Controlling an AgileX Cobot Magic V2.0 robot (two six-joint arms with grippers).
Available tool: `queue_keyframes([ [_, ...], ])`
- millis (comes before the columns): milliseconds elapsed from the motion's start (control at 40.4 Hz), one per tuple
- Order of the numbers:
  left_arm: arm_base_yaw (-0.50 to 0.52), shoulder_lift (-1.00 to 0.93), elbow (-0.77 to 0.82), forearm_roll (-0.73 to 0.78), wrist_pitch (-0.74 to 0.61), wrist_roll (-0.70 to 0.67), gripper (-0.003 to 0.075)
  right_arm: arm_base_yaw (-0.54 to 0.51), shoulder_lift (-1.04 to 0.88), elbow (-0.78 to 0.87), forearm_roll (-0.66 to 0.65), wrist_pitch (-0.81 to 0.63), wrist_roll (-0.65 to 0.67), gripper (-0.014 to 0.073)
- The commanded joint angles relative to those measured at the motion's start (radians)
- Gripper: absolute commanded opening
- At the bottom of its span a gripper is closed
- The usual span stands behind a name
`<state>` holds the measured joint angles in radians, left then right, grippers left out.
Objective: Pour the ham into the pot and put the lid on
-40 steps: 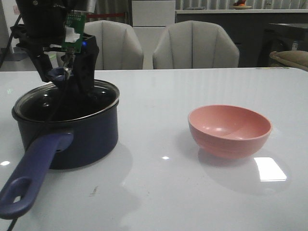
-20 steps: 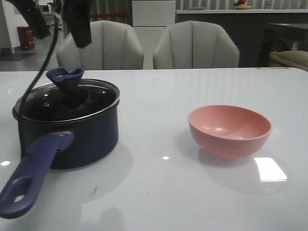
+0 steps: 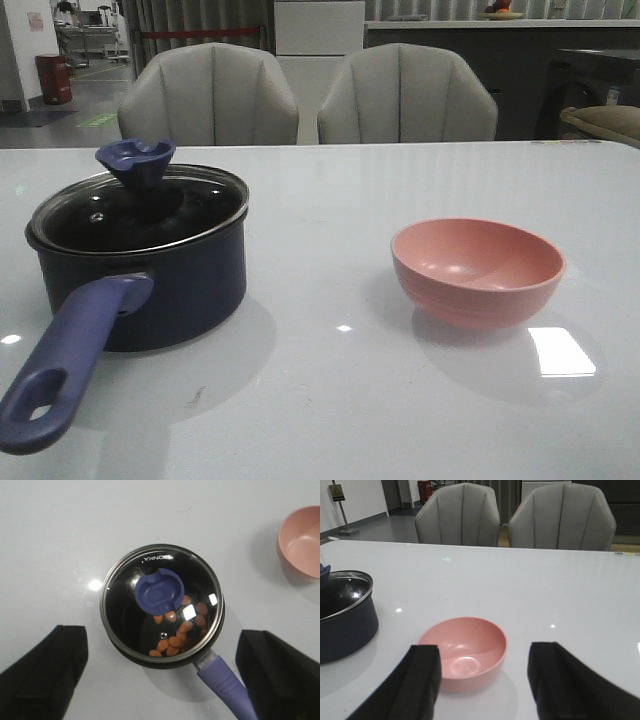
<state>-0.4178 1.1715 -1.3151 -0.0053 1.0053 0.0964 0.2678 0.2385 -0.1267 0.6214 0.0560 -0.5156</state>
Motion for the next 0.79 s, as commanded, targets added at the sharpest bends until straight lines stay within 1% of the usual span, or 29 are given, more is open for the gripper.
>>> queue_keyframes([
  [0, -0.007, -0.136, 0.058, -0.023, -0.114, -0.002, 0.0625, 0.002, 0.006, -0.029, 0.007, -0.066, -0.002, 0.0492],
  [149, -0.007, -0.332, 0.228, -0.04, -0.241, -0.002, 0.0625, 0.002, 0.006, -0.029, 0.007, -0.062, -0.002, 0.0492],
  [248, -0.007, -0.472, 0.341, -0.042, -0.306, -0.002, 0.0625, 0.002, 0.006, -0.029, 0.007, -0.03, -0.002, 0.0492],
  [471, -0.007, -0.829, 0.614, -0.042, -0.394, -0.002, 0.0625, 0.002, 0.006, -0.029, 0.007, -0.037, -0.002, 0.0492],
  [570, -0.007, -0.975, 0.72, -0.042, -0.412, -0.002, 0.0624, 0.002, 0.006, -0.029, 0.007, -0.037, -0.002, 0.0492],
  [620, -0.007, -1.048, 0.775, -0.042, -0.426, -0.002, 0.0613, 0.002, 0.006, -0.029, 0.007, -0.038, -0.002, 0.0477],
  [669, -0.007, -1.1, 0.817, -0.038, -0.435, -0.002, 0.0564, 0.002, 0.006, -0.029, 0.007, -0.038, -0.002, 0.0432],
  [694, -0.007, -1.12, 0.832, -0.035, -0.441, -0.002, 0.0517, 0.002, 0.006, -0.029, 0.007, -0.038, -0.002, 0.0402],
  [743, -0.007, -1.155, 0.86, -0.033, -0.444, -0.002, 0.0404, 0.002, 0.006, -0.029, 0.007, -0.038, -0.002, 0.03],
  [768, -0.007, -1.169, 0.872, -0.033, -0.444, -0.002, 0.0328, 0.002, 0.006, -0.029, 0.007, -0.038, -0.002, 0.0255],
])
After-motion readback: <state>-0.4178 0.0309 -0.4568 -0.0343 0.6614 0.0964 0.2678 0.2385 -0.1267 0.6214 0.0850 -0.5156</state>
